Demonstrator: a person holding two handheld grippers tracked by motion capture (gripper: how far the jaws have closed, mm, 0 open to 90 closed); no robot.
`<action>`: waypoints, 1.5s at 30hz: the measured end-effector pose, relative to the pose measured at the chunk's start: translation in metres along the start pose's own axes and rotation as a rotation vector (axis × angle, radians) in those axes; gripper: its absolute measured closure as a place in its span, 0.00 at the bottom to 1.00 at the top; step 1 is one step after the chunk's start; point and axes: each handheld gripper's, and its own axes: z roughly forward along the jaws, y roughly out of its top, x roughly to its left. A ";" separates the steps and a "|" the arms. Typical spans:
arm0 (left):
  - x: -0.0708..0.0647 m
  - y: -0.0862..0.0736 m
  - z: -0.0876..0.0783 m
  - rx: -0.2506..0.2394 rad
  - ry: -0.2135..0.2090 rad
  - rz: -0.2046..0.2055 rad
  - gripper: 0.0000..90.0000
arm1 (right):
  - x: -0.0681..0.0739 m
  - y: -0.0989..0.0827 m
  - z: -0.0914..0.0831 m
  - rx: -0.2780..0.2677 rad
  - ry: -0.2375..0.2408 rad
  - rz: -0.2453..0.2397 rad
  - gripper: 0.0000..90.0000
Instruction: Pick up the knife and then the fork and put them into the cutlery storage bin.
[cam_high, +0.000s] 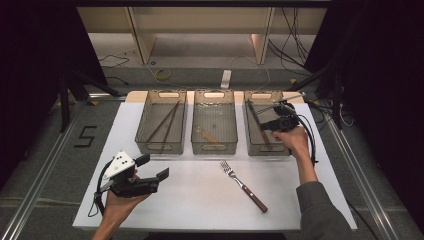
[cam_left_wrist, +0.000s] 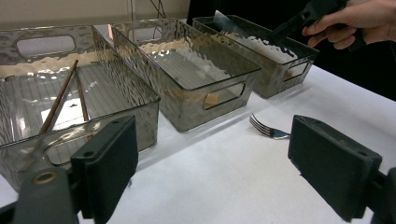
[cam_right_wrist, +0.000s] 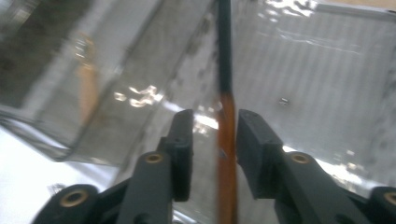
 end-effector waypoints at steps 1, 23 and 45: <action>0.000 0.000 0.000 0.000 0.000 -0.001 0.17 | 0.001 0.000 -0.002 -0.004 0.006 -0.002 0.71; 0.000 0.000 0.001 0.002 0.003 0.000 0.17 | 0.057 -0.020 -0.035 0.021 0.054 -0.273 0.37; -0.002 0.000 0.000 0.006 0.000 0.006 0.17 | 0.093 -0.051 -0.037 0.079 0.086 -0.375 0.33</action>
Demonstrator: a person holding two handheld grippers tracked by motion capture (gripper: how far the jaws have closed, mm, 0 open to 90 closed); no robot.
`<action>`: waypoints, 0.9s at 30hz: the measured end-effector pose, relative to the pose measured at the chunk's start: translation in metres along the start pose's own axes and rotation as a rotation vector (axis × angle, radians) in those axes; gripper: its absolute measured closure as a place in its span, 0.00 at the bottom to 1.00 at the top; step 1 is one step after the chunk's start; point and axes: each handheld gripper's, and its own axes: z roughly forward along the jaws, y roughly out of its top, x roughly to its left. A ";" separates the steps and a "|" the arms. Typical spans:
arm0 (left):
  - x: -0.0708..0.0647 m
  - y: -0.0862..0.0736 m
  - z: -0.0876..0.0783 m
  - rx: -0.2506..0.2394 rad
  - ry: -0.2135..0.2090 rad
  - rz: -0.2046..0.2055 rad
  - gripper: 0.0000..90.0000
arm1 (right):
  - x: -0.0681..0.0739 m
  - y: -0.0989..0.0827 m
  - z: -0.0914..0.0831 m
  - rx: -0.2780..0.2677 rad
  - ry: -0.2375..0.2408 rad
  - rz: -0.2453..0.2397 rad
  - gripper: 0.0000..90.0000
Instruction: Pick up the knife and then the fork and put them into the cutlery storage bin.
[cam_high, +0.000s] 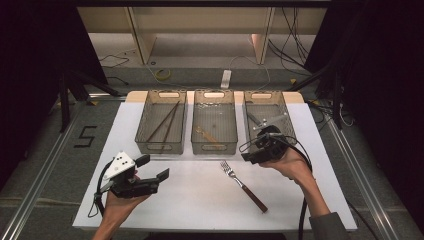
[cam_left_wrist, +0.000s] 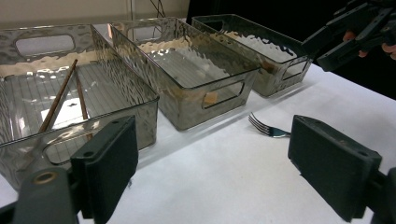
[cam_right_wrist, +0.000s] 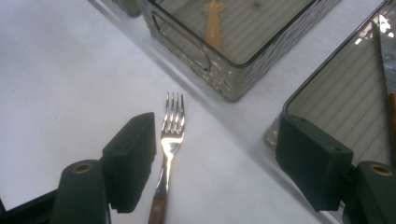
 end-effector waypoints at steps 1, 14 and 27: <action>0.000 0.000 0.000 -0.003 0.001 -0.002 0.17 | 0.001 0.000 0.000 0.003 0.001 -0.002 0.33; 0.000 0.000 -0.001 -0.004 0.001 -0.003 0.17 | 0.017 -0.008 0.010 0.074 0.019 -0.048 0.32; 0.000 0.001 -0.001 -0.007 0.001 -0.003 0.17 | 0.026 -0.017 0.020 0.140 0.025 -0.077 0.29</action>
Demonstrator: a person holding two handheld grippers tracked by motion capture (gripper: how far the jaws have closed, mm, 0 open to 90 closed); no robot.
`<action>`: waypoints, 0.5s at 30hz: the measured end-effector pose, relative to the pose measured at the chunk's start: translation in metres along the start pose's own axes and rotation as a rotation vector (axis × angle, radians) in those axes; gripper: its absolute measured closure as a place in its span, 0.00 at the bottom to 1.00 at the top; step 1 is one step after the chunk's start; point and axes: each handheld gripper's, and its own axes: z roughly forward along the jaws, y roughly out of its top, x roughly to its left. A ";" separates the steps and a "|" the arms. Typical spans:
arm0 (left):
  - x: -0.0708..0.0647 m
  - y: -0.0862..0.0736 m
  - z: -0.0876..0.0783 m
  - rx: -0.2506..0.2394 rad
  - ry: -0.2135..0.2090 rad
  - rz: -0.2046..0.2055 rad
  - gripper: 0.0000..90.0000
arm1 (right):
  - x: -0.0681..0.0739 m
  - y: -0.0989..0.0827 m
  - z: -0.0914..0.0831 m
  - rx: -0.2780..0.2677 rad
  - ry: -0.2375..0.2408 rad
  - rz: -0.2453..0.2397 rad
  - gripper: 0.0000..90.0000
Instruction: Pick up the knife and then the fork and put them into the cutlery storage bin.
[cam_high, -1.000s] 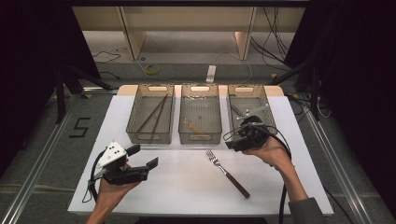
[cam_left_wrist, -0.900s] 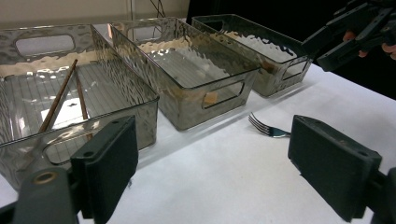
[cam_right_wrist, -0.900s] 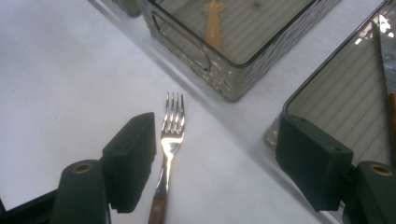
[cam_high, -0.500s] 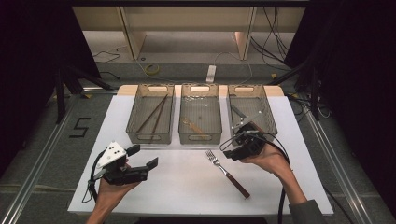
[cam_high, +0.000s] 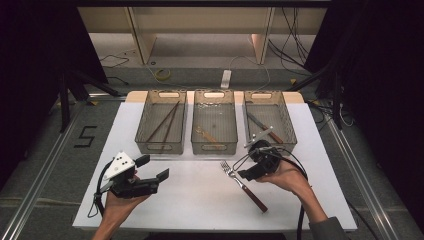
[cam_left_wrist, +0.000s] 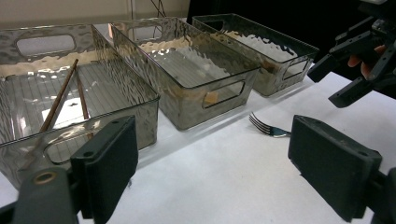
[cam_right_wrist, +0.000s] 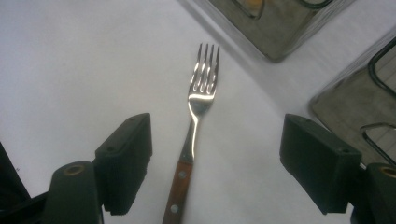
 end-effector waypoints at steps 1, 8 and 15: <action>0.000 0.000 0.000 0.000 0.000 0.000 0.17 | 0.001 -0.001 0.001 0.006 -0.001 -0.004 0.29; 0.000 0.000 0.000 0.003 0.000 0.000 0.17 | 0.004 -0.006 0.007 0.046 -0.002 -0.013 0.34; 0.000 0.000 0.000 0.002 0.000 -0.002 0.17 | 0.007 -0.012 0.016 0.098 -0.008 -0.020 0.37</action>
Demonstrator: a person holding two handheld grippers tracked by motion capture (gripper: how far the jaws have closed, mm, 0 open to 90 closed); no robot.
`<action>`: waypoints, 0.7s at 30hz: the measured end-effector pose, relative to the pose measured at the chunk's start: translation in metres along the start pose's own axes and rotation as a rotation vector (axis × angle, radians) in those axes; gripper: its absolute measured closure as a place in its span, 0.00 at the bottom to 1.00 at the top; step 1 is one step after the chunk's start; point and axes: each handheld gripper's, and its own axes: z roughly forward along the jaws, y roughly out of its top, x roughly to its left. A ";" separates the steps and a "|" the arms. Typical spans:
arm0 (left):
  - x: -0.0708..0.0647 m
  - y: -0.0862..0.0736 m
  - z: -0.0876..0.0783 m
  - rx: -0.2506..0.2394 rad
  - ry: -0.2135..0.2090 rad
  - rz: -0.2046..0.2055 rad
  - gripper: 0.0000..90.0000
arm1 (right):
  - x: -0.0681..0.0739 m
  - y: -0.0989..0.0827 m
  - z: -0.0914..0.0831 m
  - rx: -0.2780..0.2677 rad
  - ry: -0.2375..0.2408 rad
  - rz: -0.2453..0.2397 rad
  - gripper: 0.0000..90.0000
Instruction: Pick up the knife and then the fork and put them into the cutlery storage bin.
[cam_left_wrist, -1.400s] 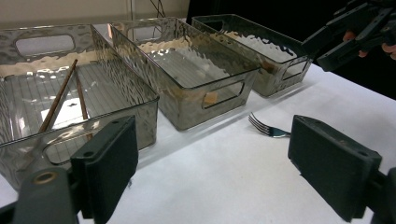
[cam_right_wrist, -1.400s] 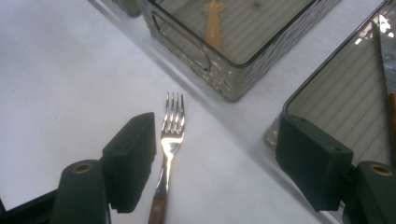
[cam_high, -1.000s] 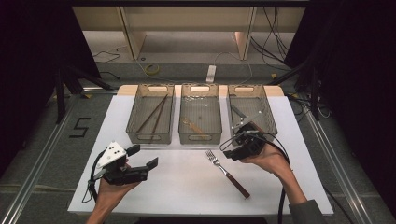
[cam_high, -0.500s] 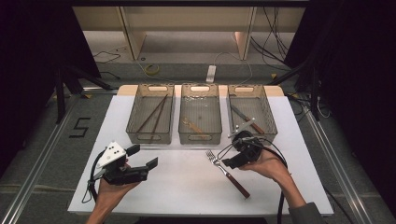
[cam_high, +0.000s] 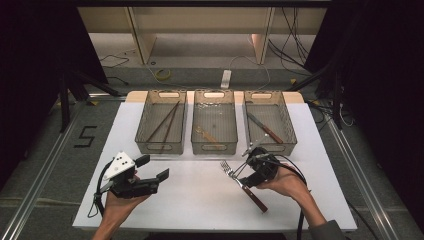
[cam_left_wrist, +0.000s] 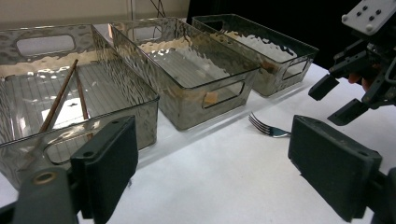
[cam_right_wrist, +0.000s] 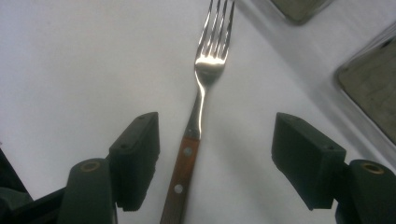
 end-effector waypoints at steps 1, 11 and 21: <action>0.000 0.000 0.000 0.000 0.000 0.000 0.17 | 0.001 -0.001 0.001 0.007 -0.002 -0.003 0.38; 0.001 0.000 -0.001 -0.002 0.004 -0.002 0.17 | 0.009 -0.012 0.016 0.065 0.008 -0.019 0.47; 0.000 0.000 -0.001 0.000 0.004 0.001 0.17 | 0.011 -0.016 0.023 0.096 0.011 -0.030 0.55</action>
